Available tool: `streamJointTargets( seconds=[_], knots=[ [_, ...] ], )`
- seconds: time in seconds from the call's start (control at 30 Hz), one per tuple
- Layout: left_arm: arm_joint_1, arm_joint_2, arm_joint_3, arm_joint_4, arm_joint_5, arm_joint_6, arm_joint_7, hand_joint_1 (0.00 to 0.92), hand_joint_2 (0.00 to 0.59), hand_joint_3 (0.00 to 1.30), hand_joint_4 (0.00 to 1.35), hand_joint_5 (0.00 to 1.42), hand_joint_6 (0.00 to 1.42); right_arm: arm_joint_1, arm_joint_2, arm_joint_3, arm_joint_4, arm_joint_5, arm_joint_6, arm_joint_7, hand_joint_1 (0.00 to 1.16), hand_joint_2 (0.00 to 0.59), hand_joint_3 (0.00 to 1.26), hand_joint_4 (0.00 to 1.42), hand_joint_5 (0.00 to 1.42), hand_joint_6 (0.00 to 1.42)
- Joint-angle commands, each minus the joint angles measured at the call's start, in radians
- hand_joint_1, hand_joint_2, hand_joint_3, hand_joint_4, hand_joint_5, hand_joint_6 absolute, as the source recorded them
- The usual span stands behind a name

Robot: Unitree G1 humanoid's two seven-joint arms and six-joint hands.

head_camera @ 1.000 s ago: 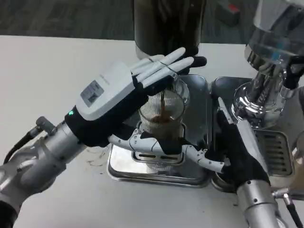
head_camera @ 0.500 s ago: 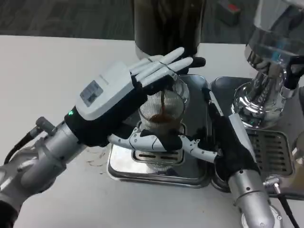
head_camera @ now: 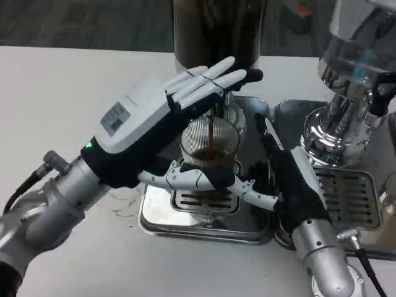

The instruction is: Grasp the cup under the faucet to collect the drink, then remove the cup.

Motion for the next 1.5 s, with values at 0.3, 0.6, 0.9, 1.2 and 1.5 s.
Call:
streamJointTargets(
  seconds=[0.3, 0.6, 0.9, 1.2, 1.5],
  knots=[
    [0.059, 0.031, 0.126, -0.044, -0.063, 0.064, 0.065, 0.000, 0.141, 0.15, 0.05, 0.26, 0.15, -0.019, -0.020, -0.017, 0.015, 0.006, -0.033, 0.014, 0.79, 0.238, 0.00, 0.00, 0.00, 0.03],
    [0.095, 0.028, 0.140, -0.032, -0.077, 0.063, 0.076, 0.000, 0.135, 0.17, 0.06, 0.27, 0.16, -0.025, -0.019, -0.011, 0.040, -0.001, -0.065, 0.019, 0.79, 0.238, 0.00, 0.00, 0.00, 0.04],
    [0.113, 0.029, 0.146, -0.032, -0.093, 0.059, 0.071, 0.000, 0.135, 0.17, 0.06, 0.27, 0.16, -0.007, -0.029, -0.017, 0.040, 0.004, -0.098, 0.029, 0.79, 0.238, 0.00, 0.00, 0.00, 0.08],
    [0.201, 0.067, 0.225, -0.059, -0.178, 0.084, 0.057, 0.000, 0.136, 0.16, 0.05, 0.26, 0.14, -0.002, -0.010, 0.017, 0.042, -0.006, -0.102, 0.044, 0.78, 0.229, 0.00, 0.00, 0.00, 0.09],
    [0.279, 0.078, 0.284, -0.047, -0.293, 0.102, 0.011, 0.000, 0.137, 0.16, 0.04, 0.24, 0.14, -0.008, -0.019, 0.018, 0.042, 0.003, -0.094, 0.070, 0.77, 0.226, 0.00, 0.00, 0.00, 0.08]
  ],
)
